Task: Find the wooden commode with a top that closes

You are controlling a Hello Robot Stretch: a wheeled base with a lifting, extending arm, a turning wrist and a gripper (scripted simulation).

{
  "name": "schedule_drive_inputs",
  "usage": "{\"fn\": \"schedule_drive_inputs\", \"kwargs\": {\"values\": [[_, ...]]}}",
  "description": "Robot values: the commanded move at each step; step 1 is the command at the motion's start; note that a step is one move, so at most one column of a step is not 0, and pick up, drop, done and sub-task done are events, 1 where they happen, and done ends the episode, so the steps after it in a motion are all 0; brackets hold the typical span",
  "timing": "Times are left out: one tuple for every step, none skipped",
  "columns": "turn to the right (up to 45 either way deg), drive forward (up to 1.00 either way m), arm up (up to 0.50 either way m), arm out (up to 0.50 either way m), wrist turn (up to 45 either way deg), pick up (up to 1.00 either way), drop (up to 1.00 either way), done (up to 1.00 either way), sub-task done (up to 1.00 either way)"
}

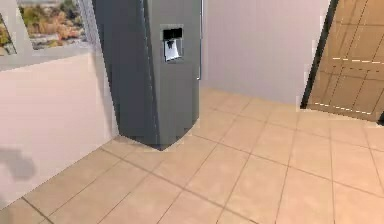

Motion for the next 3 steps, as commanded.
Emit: {"fn": "schedule_drive_inputs", "kwargs": {"values": [[-45.0, 0.00, 0.00, 0.00, 0.0, 0.00, 0.00, 0.00, 0.00], [-45.0, 0.00, 0.00, 0.00, 0.0, 0.00, 0.00, 0.00, 0.00], [-15.0, 0.00, 0.00, 0.00, 0.0, 0.00, 0.00, 0.00, 0.00]]}}
